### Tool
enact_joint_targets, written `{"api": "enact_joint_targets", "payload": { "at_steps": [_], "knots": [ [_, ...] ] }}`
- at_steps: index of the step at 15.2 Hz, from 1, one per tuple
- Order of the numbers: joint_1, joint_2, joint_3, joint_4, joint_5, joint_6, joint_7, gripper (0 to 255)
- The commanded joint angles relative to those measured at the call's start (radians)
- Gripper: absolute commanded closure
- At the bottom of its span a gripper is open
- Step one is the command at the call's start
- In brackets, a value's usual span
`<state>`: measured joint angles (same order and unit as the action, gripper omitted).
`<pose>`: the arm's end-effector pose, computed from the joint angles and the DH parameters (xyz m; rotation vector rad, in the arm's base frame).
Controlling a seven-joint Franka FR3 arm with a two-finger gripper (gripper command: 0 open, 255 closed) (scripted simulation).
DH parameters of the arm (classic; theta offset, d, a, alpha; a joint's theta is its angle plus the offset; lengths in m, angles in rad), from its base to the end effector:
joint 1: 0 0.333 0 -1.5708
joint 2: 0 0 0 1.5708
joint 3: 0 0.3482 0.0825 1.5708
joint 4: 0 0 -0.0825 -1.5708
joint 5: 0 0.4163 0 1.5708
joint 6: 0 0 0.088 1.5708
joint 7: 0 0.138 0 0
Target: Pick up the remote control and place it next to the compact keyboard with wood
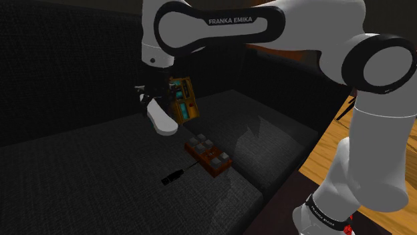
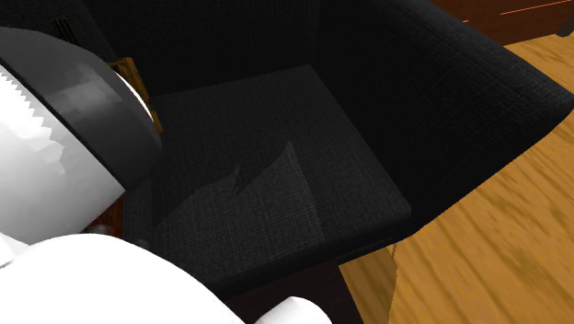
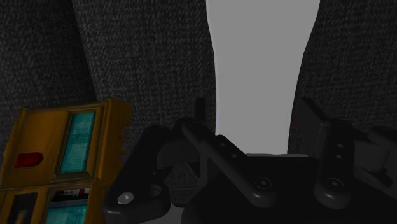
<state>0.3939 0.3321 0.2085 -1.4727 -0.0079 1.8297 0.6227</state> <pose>0.5924 0.3841 0.4876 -3.0740 0.0470 0.0126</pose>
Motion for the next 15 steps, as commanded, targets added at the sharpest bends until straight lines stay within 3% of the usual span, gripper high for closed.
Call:
{"api": "enact_joint_targets", "payload": {
  "at_steps": [1, 4, 15],
  "knots": [
    [0.031, 0.058, 0.009, 0.094, -0.016, -0.035, 0.039, 255],
    [0.079, 0.148, 0.017, 0.229, -0.039, -0.079, 0.089, 255],
    [0.073, 0.15, 0.013, 0.084, -0.039, 0.068, 0.086, 255]
  ]
}}
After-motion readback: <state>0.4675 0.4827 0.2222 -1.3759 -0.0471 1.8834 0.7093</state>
